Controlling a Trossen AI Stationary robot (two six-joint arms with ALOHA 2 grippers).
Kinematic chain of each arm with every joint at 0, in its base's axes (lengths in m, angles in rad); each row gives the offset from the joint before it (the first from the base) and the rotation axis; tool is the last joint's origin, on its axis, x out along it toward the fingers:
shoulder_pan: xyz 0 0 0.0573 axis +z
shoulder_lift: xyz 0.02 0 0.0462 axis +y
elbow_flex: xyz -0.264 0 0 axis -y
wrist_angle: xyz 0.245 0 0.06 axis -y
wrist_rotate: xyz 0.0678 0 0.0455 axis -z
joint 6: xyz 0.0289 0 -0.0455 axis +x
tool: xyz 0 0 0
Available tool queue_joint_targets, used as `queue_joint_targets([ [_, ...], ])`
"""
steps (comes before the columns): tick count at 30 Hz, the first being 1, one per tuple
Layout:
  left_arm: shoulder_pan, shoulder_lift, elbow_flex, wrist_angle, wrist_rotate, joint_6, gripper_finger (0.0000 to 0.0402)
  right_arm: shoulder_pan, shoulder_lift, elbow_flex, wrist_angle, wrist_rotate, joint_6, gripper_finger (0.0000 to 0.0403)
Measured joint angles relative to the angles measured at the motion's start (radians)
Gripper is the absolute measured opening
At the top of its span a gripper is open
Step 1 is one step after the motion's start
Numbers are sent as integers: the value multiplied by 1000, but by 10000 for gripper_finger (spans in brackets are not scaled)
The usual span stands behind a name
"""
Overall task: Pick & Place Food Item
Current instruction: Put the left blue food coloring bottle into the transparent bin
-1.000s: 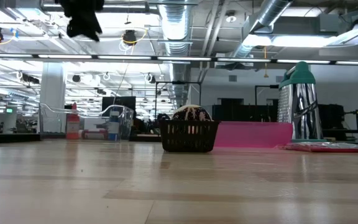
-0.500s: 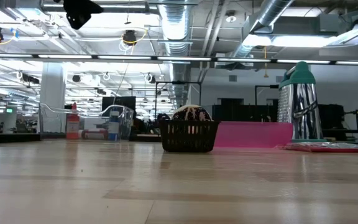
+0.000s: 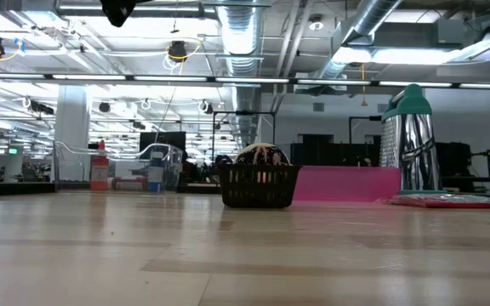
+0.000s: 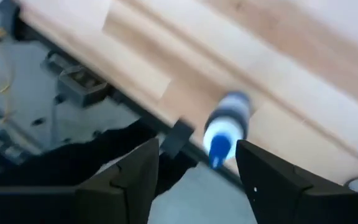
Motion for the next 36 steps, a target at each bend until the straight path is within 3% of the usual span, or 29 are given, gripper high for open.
queue_joint_targets([
  [10, -15, 0, 0, 5, -3, -27, 154, 13, 74, 28, -48, -77, 73, 221],
  [19, -15, 0, 0, 20, -14, -20, 154, 11, 124, 28, -2, -70, 114, 224],
  [36, -15, 0, 0, 38, -14, -20, 154, 15, 160, 26, -39, -51, 128, 179],
])
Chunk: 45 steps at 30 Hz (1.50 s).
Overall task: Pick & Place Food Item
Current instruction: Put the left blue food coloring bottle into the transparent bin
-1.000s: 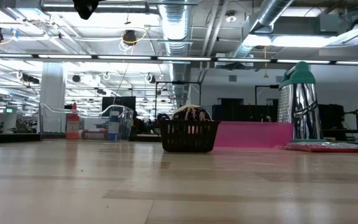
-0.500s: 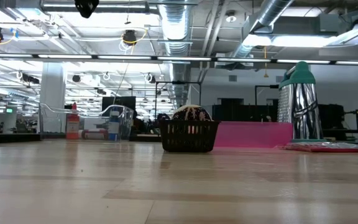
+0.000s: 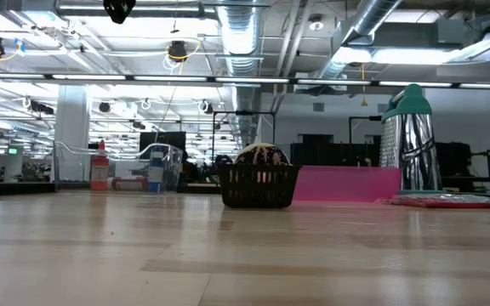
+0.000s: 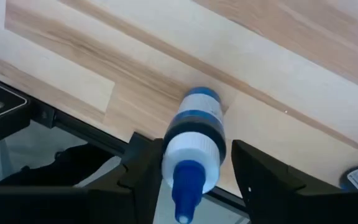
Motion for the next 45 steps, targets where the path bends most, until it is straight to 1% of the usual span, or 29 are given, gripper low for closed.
queue_joint_targets([
  [14, 0, 0, 0, 2, -10, -7, 154, 10, -1, 14, -20, 5, 25, 109],
  [17, 0, 0, 0, 1, -10, -7, 154, 8, 1, 40, -66, 37, 7, 106],
  [20, 0, 0, 0, -4, -11, -7, 154, -7, -3, 86, -163, 69, -36, 108],
  [23, 0, 0, 0, -41, -20, -21, 154, -35, -13, 157, -282, 132, -102, 109],
  [26, 0, 0, 0, -114, -21, -32, 154, -75, -50, 214, -337, 251, -184, 109],
  [28, 0, 0, 0, -164, -21, -51, 154, -111, -88, 230, -333, 334, -249, 109],
  [30, 0, 0, 0, -218, -26, -52, 154, -153, -133, 232, -313, 393, -329, 109],
  [32, 0, -3, 0, -272, -48, -53, 154, -207, -176, 232, -275, 424, -440, 109],
  [34, 0, -10, 0, -312, -67, -51, 154, -268, -211, 229, -206, 433, -590, 109],
  [37, -2, -6, 0, -307, -63, -20, 160, -376, -243, 222, -52, 424, -820, 109],
  [39, -14, 13, 1, -241, -31, -1, 171, -449, -247, 222, 77, 380, -963, 109],
  [42, -27, 48, 0, -116, -18, -3, 197, -547, -237, 222, 260, 248, -1114, 109],
  [45, -26, 80, 1, 26, 0, -30, 235, -602, -224, 220, 322, 114, -1173, 109],
])
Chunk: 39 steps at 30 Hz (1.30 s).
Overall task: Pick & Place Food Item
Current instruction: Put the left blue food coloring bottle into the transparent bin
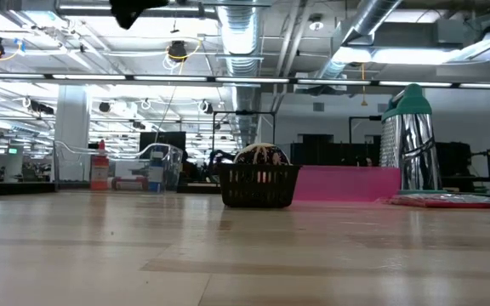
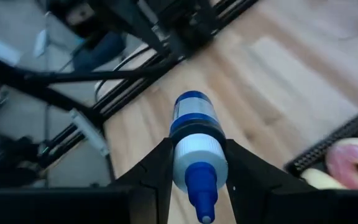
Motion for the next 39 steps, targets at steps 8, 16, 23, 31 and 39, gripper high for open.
queue_joint_targets([
  [8, 16, 112, -1, 79, 154, -23, 305, -37, 3, 0, 9, -151, -31, 109],
  [16, 16, 223, 0, 303, 271, -81, 301, -60, 3, 0, 11, -163, -47, 108],
  [23, 16, 283, 0, 351, 271, -101, 296, -72, 3, 0, 55, -162, -62, 108],
  [31, 16, 267, 0, 374, 240, -119, 204, -79, 3, 0, 58, -162, -70, 108],
  [39, 16, 267, 0, 360, 237, -124, 89, -79, 3, 0, 71, -163, -93, 120],
])
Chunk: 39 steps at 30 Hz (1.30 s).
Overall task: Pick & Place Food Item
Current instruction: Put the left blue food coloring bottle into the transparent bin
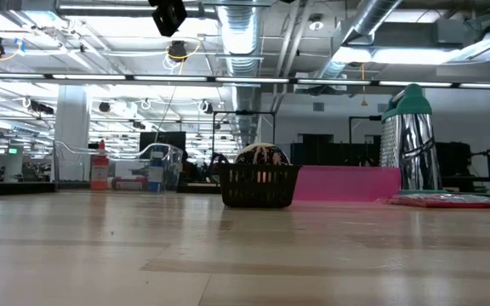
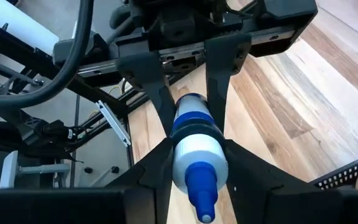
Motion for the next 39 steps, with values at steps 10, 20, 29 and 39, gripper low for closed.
queue_joint_targets([
  [10, 22, -63, -2, -204, -127, 7, 108, -3, -5, 1, 108, 6, 26, 222],
  [20, 366, -133, 0, -563, -767, -218, 99, 39, -36, 1, -262, 168, 97, 238],
  [29, 741, 2, -92, -395, -590, -396, 100, 142, -50, 1, -463, 361, 244, 239],
  [39, 794, 160, -219, -157, -587, -527, 100, 275, -77, 0, -694, 532, 502, 240],
])
